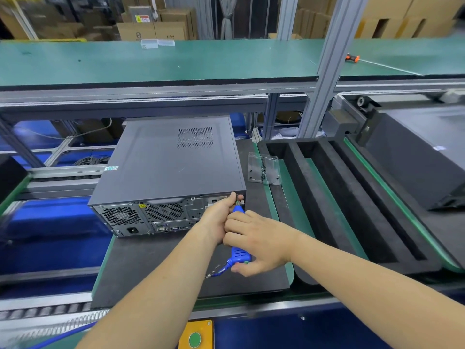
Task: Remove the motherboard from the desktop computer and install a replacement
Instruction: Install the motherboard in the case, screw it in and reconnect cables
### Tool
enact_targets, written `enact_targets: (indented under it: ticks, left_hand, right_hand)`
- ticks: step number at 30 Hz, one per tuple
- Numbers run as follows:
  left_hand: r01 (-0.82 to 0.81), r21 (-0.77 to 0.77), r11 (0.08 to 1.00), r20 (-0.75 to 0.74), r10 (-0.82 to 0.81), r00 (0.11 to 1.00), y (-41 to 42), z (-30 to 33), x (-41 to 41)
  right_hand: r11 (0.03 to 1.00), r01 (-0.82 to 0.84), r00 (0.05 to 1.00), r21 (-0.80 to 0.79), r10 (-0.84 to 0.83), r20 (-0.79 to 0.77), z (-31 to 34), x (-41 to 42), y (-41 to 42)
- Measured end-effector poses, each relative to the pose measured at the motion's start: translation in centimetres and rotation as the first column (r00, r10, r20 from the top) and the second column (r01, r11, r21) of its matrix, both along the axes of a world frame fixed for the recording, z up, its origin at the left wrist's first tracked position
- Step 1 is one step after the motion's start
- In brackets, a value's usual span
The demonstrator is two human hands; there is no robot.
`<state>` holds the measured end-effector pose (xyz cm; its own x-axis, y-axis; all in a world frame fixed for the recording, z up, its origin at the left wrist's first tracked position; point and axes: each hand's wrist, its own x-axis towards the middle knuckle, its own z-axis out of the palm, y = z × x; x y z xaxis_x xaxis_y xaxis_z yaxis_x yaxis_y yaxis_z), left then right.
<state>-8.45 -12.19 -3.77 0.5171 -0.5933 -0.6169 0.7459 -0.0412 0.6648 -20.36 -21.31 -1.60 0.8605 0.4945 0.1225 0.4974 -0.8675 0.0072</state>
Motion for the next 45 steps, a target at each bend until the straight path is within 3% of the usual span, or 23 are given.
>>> enact_targets:
  ticks: [4,9,11,14,18,21,26,31,36,45]
  left_hand:
    - [-0.041,0.010,0.999,0.033,0.041,0.999,0.1,-0.4,0.1]
    - [-0.268,0.120,0.956,0.312,0.220,0.924,0.5,-1.3,-0.4]
    - [-0.353,0.079,0.932,0.209,0.330,0.920,2.0,-2.3,0.0]
    - [-0.247,0.054,0.968,0.015,0.246,0.969,5.2,-3.4,0.7]
    - [-0.109,0.033,0.993,-0.054,0.111,0.992,7.7,-3.9,1.2]
    - [-0.142,0.032,0.989,-0.065,0.144,0.988,8.5,-4.1,1.7]
    - [-0.223,0.174,0.959,-0.108,0.244,0.964,9.7,-5.1,2.9]
    - [-0.210,0.312,0.927,-0.076,0.244,0.967,11.0,-6.0,4.4]
    - [-0.203,0.330,0.922,-0.033,0.227,0.973,10.8,-6.9,5.7]
    - [-0.022,0.437,0.899,0.134,-0.041,0.990,11.2,-8.3,6.6]
  right_hand:
    - [0.999,-0.046,0.999,-0.019,0.047,0.017,-0.1,-0.4,0.3]
    - [0.989,-0.142,0.987,-0.036,0.144,0.065,-0.4,-1.3,1.7]
    - [0.990,-0.131,0.990,-0.060,0.134,0.038,-1.4,-1.7,2.5]
    - [0.990,-0.040,0.998,-0.136,0.034,-0.046,-3.4,-1.4,3.6]
    - [0.966,0.162,0.971,-0.201,-0.192,-0.141,-5.7,1.0,4.6]
    - [0.952,0.231,0.946,-0.202,-0.269,-0.183,-7.6,2.4,5.5]
    - [0.908,0.371,0.882,-0.196,-0.410,-0.231,-10.3,3.9,7.6]
    - [0.870,0.462,0.848,-0.173,-0.490,-0.201,-12.0,4.6,9.7]
    - [0.859,0.503,0.834,-0.101,-0.512,-0.206,-13.0,4.6,10.2]
    - [0.880,0.475,0.827,-0.016,-0.453,-0.332,-12.8,4.9,8.9]
